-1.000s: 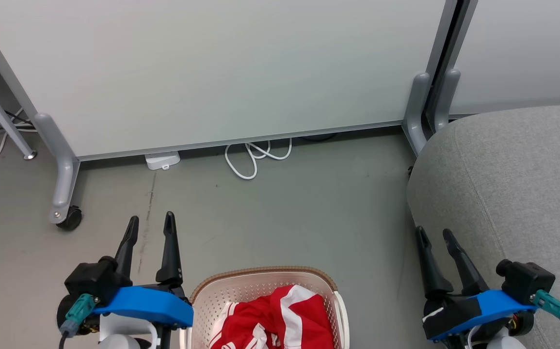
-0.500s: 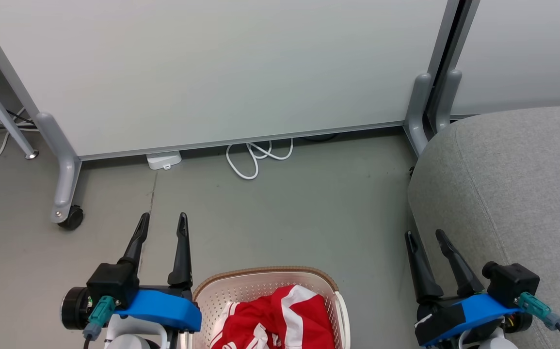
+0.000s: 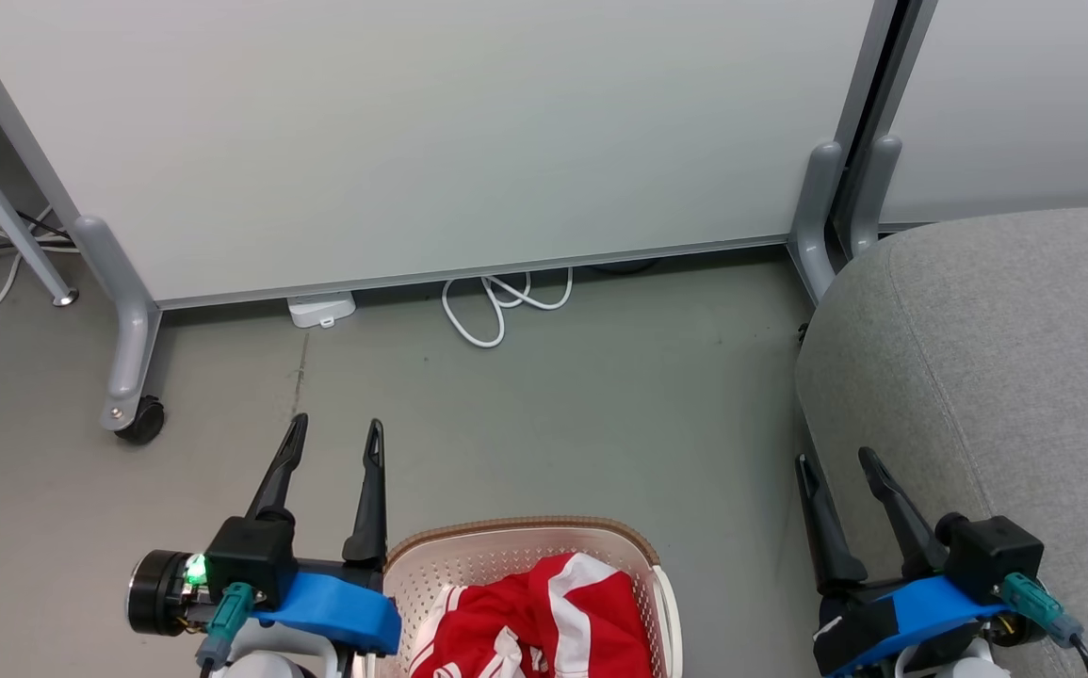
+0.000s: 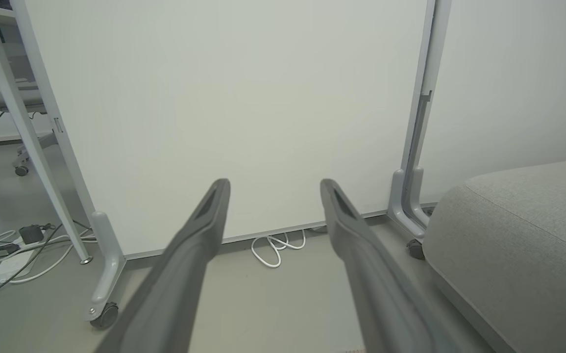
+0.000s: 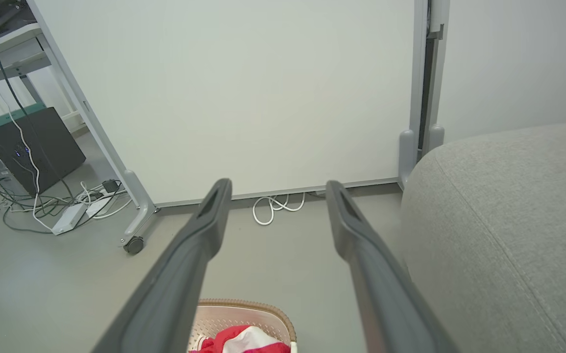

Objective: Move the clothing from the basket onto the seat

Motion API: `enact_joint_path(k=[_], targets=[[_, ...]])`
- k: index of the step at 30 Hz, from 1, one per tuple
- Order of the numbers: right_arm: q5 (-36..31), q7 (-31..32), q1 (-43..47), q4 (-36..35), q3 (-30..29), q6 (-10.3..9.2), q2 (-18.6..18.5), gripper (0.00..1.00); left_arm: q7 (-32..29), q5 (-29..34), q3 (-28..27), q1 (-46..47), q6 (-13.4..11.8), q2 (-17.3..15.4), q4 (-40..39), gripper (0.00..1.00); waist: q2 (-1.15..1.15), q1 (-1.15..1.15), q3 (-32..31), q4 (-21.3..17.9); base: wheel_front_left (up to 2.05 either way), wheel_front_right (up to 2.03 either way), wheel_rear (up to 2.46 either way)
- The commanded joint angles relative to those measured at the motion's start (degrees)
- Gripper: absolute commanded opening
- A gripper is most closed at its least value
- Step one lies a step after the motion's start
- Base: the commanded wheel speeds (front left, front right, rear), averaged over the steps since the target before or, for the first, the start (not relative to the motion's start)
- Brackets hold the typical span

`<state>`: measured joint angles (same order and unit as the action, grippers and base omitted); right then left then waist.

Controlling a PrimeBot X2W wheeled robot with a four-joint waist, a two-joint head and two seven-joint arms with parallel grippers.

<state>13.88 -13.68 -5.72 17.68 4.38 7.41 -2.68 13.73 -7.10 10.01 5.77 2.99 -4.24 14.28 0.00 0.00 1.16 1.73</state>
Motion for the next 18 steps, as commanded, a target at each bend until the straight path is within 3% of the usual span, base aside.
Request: enact_joint_path(k=[1, 18], targets=[[-0.87, -0.38, -0.66, 0.15, -0.14, 0.13, -0.35, 1.00, 0.32, 0.97, 0.21, 0.84, -0.07, -0.17, 0.11, 1.00, 0.00, 0.00, 0.03, -0.01, 0.00, 0.00, 0.00], [-5.86, -1.62, -0.76, 2.90, -1.70, 0.09, -0.35, 1.00, 1.55, 5.00, 0.32, 1.03, 1.16, 0.43, 3.33, 1.00, 0.00, 0.00, 0.26, 0.08, 0.00, 0.00, 0.00]])
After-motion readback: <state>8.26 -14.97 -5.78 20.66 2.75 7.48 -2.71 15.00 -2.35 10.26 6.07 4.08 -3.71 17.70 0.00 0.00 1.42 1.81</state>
